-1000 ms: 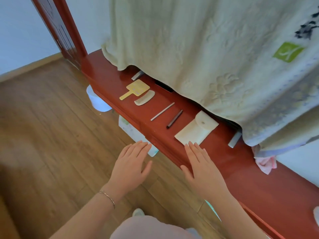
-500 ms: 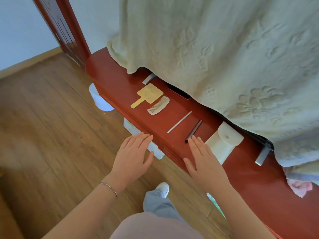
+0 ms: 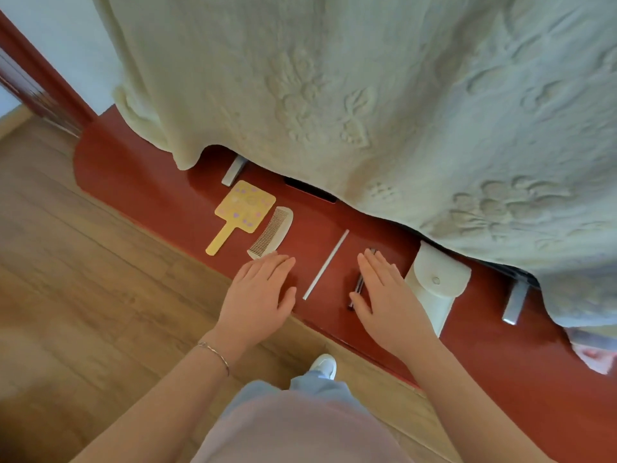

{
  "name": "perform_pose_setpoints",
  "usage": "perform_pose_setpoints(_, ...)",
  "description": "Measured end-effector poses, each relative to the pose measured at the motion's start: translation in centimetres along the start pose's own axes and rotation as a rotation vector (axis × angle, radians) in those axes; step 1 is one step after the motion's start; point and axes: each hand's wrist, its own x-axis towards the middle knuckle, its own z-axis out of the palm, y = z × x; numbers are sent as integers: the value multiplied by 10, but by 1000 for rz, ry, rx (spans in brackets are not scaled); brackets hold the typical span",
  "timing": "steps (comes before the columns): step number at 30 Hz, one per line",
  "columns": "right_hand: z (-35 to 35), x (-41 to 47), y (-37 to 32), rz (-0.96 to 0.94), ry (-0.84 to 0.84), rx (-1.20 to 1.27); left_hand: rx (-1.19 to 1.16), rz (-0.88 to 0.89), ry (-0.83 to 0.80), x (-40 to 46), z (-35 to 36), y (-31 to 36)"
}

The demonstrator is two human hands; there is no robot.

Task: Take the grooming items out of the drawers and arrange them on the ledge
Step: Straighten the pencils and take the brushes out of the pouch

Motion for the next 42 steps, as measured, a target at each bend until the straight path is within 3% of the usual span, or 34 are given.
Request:
perform_pose_setpoints(14,11,21,-27,370,63,161,-103,326,-126,66,18,-6)
perform_pose_setpoints(21,10,29,-44,462,112,222,79,268,-338,90,25,12)
perform_pose_setpoints(28,4,29,-51,508,137,258,12,287,-362,92,25,6)
perform_pose_setpoints(31,-3,37,-57,578,192,401,-100,257,-326,85,21,-1)
perform_pose_setpoints(37,-5,72,-54,790,173,1037,-215,256,-186,62,5,-12)
perform_pose_setpoints(42,-6,88,-60,747,177,1113,-265,220,-149,55,-2,-15)
